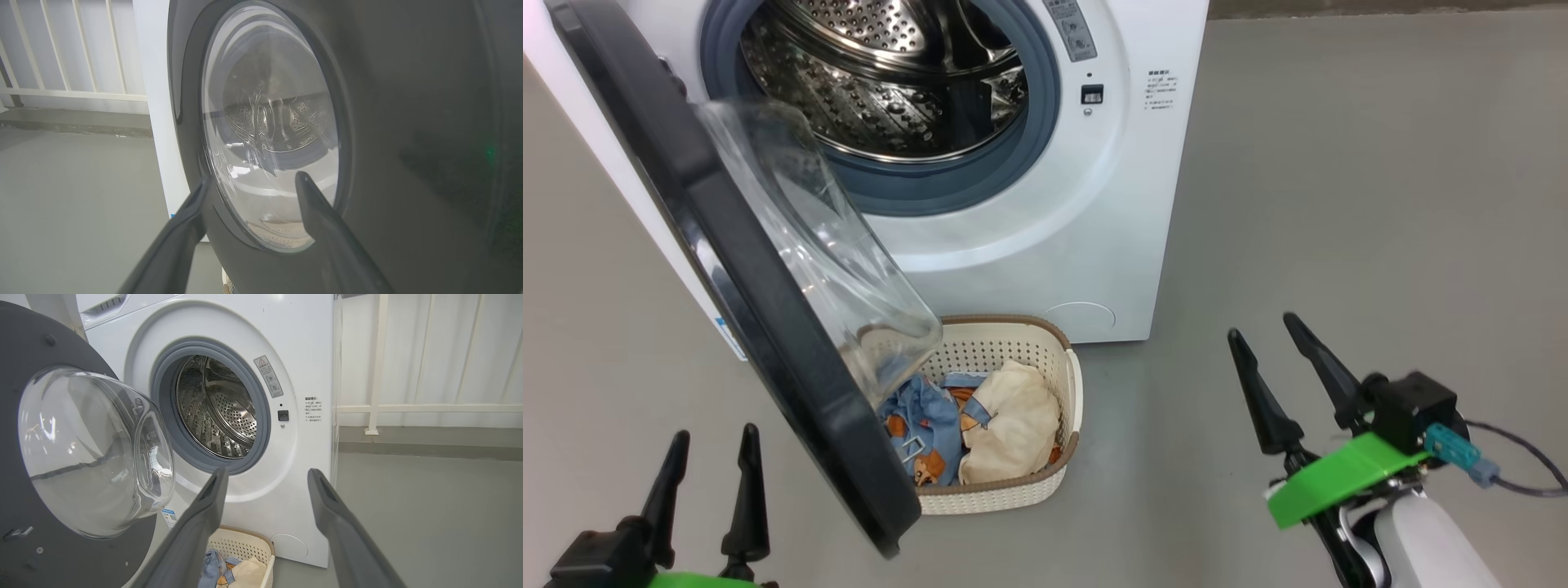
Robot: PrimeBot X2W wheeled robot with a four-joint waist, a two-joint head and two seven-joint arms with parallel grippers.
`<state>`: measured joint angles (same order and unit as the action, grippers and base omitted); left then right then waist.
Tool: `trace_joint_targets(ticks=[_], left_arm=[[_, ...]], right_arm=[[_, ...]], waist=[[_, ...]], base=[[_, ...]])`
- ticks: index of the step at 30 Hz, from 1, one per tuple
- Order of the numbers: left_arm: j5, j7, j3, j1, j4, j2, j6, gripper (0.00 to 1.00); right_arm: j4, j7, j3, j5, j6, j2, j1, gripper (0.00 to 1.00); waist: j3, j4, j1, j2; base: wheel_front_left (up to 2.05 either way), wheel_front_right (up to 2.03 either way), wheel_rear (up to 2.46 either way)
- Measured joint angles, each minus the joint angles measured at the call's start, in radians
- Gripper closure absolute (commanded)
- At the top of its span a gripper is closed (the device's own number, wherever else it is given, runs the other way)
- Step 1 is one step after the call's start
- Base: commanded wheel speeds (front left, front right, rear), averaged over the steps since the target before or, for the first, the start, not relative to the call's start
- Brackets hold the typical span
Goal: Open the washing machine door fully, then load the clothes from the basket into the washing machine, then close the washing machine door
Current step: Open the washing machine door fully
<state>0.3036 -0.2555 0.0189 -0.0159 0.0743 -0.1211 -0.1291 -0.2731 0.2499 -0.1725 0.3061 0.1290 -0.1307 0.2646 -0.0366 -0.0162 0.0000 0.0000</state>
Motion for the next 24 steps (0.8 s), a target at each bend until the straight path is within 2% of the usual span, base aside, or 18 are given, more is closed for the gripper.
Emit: trace_joint_targets(ticks=[24], left_arm=[[-0.01, 0.0, 0.004, -0.009, 0.001, 0.011, 0.0, 0.0]], right_arm=[[0.095, 0.0, 0.11, -0.133, 0.0, 0.044, -0.168, 0.0]], waist=[[-0.013, -0.006, 0.0, 0.0]], base=[[0.0, 0.0, 0.0]])
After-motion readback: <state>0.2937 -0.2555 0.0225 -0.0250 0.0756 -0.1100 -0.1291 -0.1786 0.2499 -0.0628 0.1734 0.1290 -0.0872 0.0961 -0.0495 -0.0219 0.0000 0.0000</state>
